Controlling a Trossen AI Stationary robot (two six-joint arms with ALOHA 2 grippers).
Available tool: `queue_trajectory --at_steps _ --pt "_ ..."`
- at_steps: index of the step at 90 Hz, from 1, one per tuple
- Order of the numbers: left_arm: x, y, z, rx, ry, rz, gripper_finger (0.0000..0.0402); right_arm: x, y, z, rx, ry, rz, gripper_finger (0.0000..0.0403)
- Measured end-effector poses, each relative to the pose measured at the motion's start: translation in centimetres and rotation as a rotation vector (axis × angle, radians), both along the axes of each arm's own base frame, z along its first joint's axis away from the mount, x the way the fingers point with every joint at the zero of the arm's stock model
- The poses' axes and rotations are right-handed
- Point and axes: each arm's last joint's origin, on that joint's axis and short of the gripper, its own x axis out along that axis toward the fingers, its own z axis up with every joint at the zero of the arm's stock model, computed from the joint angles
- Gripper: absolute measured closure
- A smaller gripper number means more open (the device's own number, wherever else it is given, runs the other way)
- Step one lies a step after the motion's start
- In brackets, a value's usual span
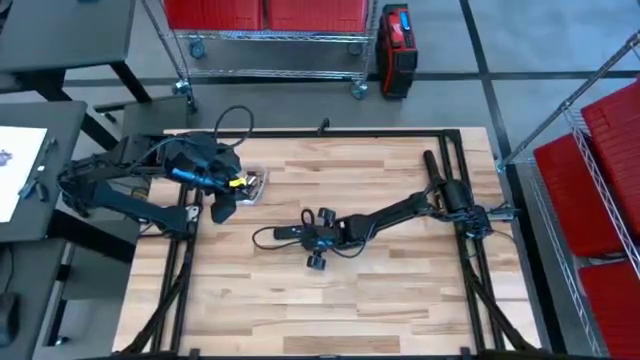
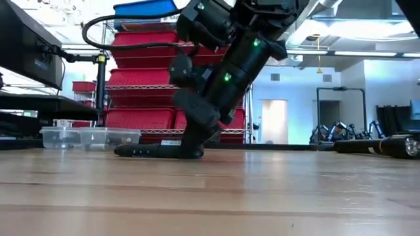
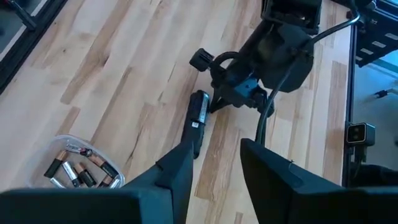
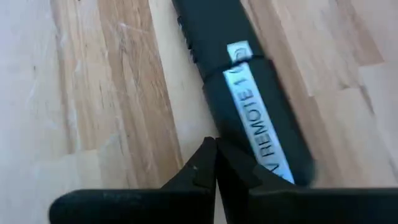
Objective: Insert battery
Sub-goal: Close the remote's battery compartment
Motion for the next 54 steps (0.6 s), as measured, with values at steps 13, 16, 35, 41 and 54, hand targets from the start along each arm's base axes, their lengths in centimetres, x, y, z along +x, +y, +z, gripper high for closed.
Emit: queue_trajectory --at_steps 13,16,35,41,54 --pt "0.0 0.0 0.0 0.002 0.000 -0.002 0.0287 0.6 -0.6 1.2 -0.007 -0.001 -0.004 0.0403" --pt "0.0 0.0 0.0 0.002 0.000 -0.002 0.0287 0.7 -0.7 1.3 -0.011 -0.001 0.003 0.0403" --pt "0.0 0.0 0.0 0.003 0.000 -0.003 0.0287 0.7 -1.2 1.3 -0.008 0.002 -0.003 0.0403" --pt "0.0 0.0 0.0 0.003 0.000 -0.003 0.0287 0.7 -1.1 1.3 0.009 0.004 0.009 0.0403" --pt "0.0 0.0 0.0 0.002 0.000 -0.003 0.0287 0.8 -0.8 1.1 0.022 0.001 0.023 0.0403"
